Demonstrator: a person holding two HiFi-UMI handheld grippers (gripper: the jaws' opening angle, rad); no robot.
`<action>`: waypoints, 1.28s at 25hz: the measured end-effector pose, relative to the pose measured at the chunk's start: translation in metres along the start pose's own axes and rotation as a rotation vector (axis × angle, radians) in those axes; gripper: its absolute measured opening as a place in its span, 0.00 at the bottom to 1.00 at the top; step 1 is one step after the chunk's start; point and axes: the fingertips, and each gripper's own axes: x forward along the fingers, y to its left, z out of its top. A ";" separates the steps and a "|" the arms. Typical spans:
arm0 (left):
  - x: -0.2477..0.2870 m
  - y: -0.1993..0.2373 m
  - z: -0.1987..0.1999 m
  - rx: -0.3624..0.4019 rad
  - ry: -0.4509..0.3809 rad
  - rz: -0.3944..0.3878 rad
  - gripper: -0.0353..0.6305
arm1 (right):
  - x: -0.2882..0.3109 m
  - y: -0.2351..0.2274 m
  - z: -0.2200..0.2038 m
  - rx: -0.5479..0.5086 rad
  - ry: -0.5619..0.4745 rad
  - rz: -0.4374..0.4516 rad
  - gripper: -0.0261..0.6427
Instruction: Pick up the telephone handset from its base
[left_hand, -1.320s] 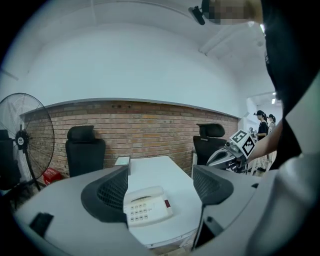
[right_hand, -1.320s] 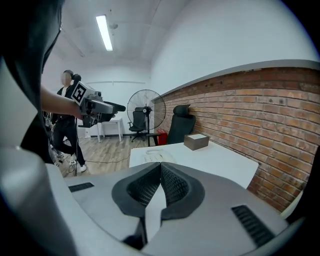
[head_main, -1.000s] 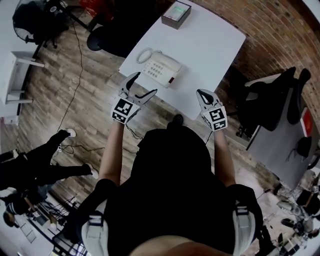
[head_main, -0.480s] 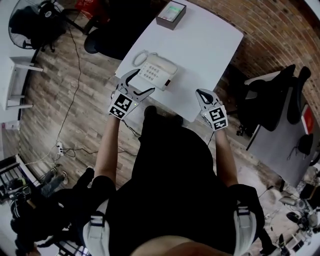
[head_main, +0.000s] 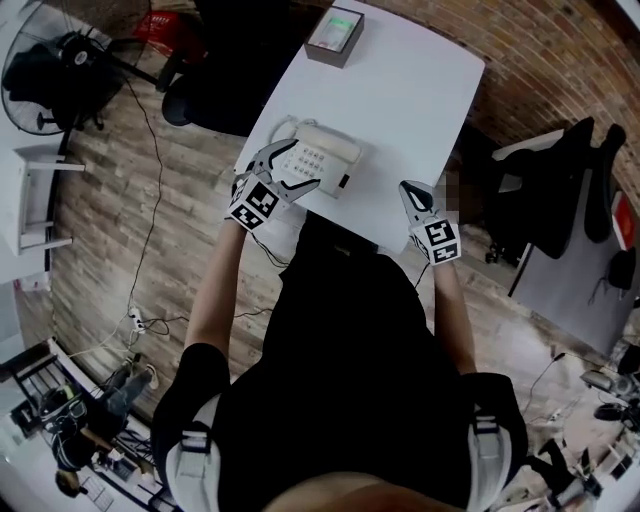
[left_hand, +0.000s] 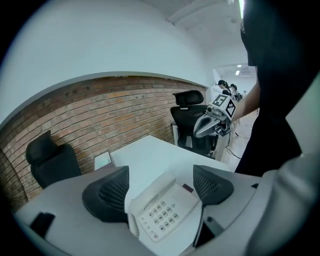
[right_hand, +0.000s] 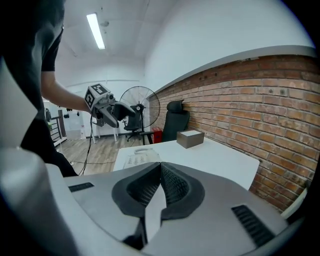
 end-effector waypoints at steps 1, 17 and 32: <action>0.005 0.002 -0.003 0.011 0.009 -0.015 0.66 | 0.002 -0.001 0.000 0.005 0.003 -0.007 0.04; 0.055 0.020 -0.035 0.166 0.098 -0.222 0.66 | 0.012 -0.013 0.002 0.075 0.034 -0.130 0.04; 0.089 0.031 -0.068 0.244 0.169 -0.359 0.66 | 0.013 -0.019 -0.002 0.134 0.061 -0.219 0.04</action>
